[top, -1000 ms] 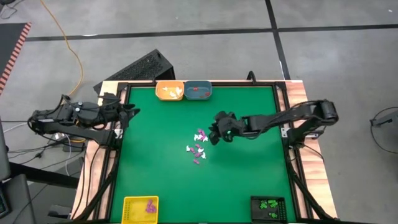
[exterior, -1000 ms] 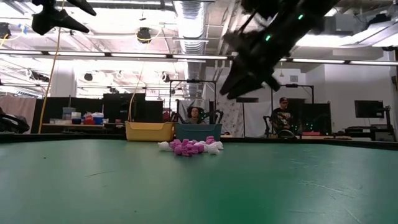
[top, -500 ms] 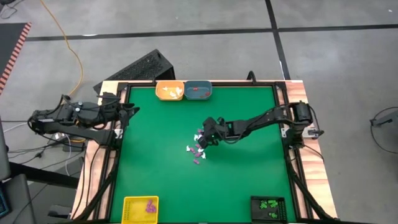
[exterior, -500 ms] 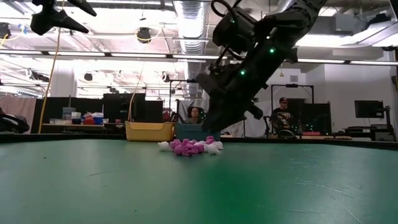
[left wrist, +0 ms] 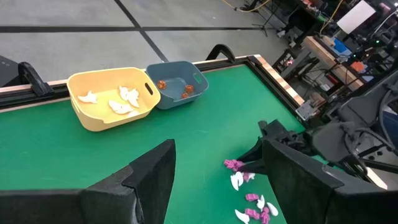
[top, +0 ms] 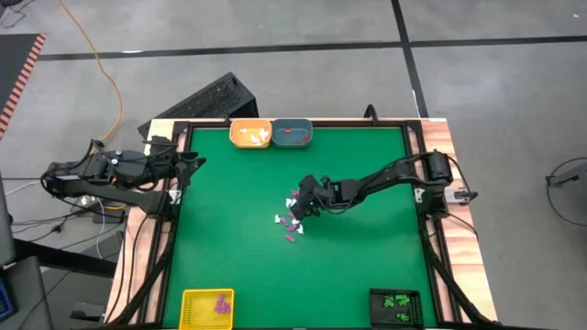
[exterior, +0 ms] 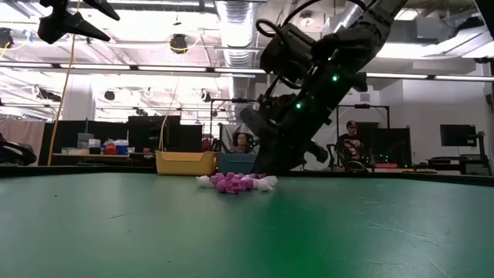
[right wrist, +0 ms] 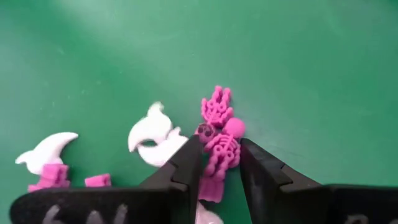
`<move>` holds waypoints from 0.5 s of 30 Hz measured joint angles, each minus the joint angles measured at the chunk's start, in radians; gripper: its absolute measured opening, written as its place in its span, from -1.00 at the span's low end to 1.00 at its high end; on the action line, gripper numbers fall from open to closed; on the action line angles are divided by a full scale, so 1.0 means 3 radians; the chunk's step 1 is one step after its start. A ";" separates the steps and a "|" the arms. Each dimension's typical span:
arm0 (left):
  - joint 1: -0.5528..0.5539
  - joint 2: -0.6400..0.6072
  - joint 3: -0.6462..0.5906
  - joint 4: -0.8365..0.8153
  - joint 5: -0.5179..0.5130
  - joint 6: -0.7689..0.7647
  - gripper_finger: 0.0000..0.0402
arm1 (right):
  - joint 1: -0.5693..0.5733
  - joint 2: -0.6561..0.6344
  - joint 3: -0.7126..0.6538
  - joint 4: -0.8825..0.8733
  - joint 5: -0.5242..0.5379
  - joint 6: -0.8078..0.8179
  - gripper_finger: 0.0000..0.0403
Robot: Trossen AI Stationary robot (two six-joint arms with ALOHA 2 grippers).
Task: Sort Halloween decoration
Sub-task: Put the pink skeleton into the yellow bin
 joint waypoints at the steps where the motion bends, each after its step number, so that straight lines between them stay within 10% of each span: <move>1: 0.0000 0.0000 0.0000 0.0000 0.0000 0.0000 0.15 | 0.0007 0.0033 0.0000 0.0010 -0.0009 0.0056 -0.45; 15: 0.0001 0.0000 0.0001 -0.0002 0.0003 0.0038 0.15 | -0.0006 0.0027 0.0004 -0.0040 0.0000 0.0234 -0.81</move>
